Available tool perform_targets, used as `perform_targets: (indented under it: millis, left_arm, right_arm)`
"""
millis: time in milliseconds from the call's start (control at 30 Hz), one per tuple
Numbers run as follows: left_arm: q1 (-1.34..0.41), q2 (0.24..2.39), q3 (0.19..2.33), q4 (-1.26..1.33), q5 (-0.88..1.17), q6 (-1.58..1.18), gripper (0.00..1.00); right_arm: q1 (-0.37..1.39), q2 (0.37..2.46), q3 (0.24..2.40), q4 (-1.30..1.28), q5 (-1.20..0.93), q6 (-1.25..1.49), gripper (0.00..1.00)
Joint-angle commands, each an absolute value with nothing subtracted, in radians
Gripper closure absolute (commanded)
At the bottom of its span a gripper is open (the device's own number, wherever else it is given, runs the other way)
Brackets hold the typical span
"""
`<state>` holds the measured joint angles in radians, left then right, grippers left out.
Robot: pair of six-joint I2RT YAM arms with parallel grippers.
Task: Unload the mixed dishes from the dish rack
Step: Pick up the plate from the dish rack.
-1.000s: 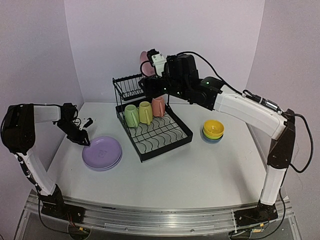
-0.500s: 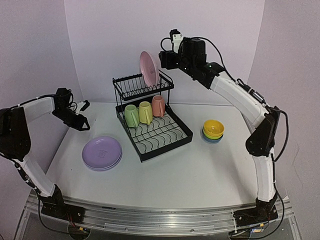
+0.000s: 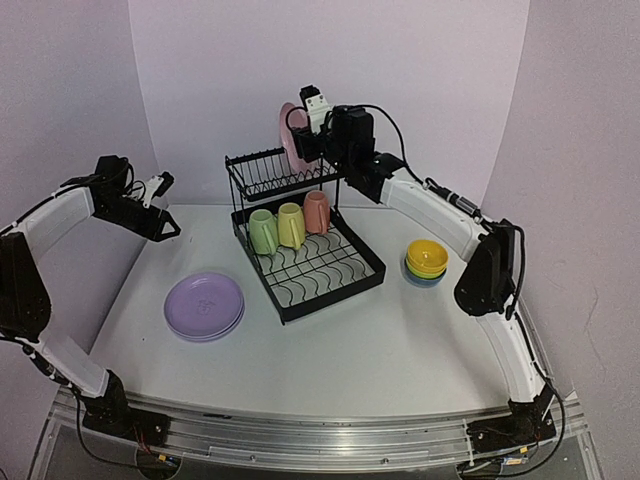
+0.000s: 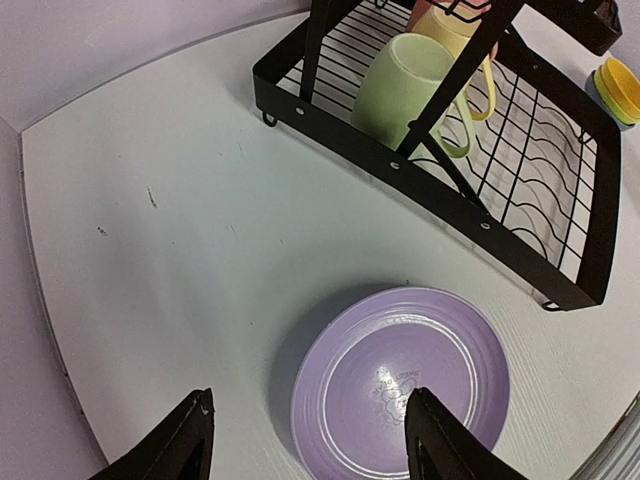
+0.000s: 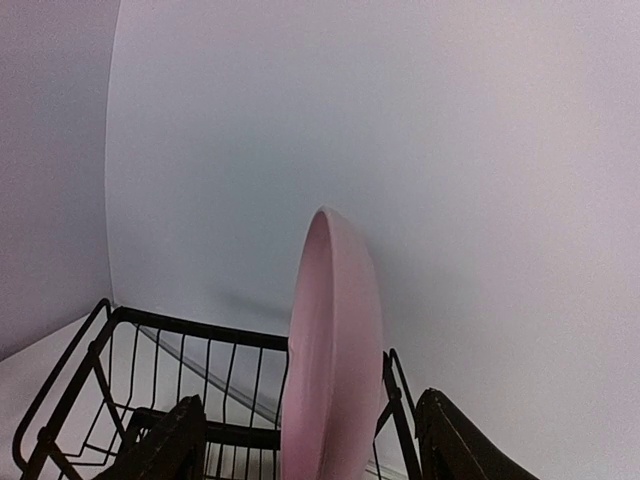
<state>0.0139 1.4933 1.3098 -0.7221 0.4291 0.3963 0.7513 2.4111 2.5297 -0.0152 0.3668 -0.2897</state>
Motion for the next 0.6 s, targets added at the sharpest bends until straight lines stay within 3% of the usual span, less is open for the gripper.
perform_targets:
  millis: [0, 233, 567]
  left_arm:
    - [0.014, 1.484, 1.357, -0.706, 0.48, 0.398, 0.35]
    - [0.014, 1.495, 1.383, -0.712, 0.482, 0.4, 0.35]
    - [0.014, 1.503, 1.396, -0.724, 0.507, 0.396, 0.35]
  right_arm:
    - [0.747, 2.467, 2.597, 0.13, 0.448, -0.379, 0.37]
    - [0.743, 2.513, 2.609, 0.143, 0.464, -0.392, 0.44]
    - [0.752, 2.468, 2.534, 0.214, 0.465, -0.386, 0.86]
